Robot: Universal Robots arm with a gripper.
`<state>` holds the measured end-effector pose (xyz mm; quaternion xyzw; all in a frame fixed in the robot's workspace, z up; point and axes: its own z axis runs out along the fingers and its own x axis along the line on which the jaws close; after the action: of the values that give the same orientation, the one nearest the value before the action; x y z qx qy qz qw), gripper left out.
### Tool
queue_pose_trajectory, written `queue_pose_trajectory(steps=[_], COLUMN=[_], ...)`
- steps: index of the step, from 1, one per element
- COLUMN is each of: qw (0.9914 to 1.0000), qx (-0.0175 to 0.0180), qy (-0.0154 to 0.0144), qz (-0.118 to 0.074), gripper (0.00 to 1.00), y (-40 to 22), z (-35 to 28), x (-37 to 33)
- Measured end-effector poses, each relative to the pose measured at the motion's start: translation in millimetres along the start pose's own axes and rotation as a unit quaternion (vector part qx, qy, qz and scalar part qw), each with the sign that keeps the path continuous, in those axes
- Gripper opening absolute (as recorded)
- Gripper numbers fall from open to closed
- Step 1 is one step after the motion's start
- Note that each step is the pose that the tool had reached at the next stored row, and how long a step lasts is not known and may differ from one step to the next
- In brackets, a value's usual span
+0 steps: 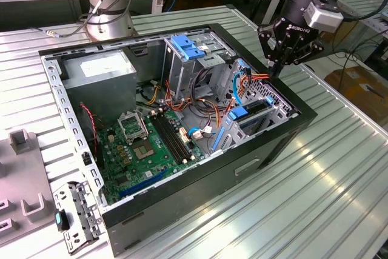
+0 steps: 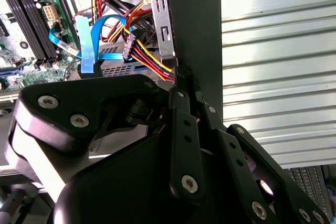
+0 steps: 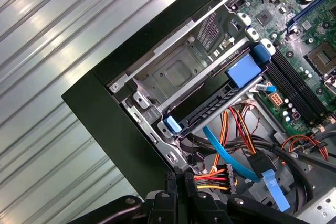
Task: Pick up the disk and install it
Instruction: 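Insert the first disk wire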
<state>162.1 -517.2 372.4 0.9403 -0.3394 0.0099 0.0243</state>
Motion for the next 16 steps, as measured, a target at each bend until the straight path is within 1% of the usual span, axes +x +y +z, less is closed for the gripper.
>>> queue_pose_trajectory(steps=[2,4,8,9,10,14,16], qw=[1.0,0.99985,0.99893,0.99867,0.9986,0.99853,0.99851], qx=[-0.0001,-0.0006,-0.0017,-0.0018,-0.0019,-0.002,-0.002], qy=[-0.0001,-0.0007,-0.0018,-0.002,-0.0021,-0.0021,-0.0021], qz=[0.003,0.017,0.046,0.051,0.053,0.054,0.054], gripper=[0.17,0.17,0.17,0.17,0.17,0.17,0.17], y=[0.0,0.0,0.0,0.4,1.1,7.9,13.4], z=[0.0,0.0,0.1,0.1,0.1,0.0,0.0], x=[0.0,0.0,0.0,-0.4,-1.3,-9.5,-16.1])
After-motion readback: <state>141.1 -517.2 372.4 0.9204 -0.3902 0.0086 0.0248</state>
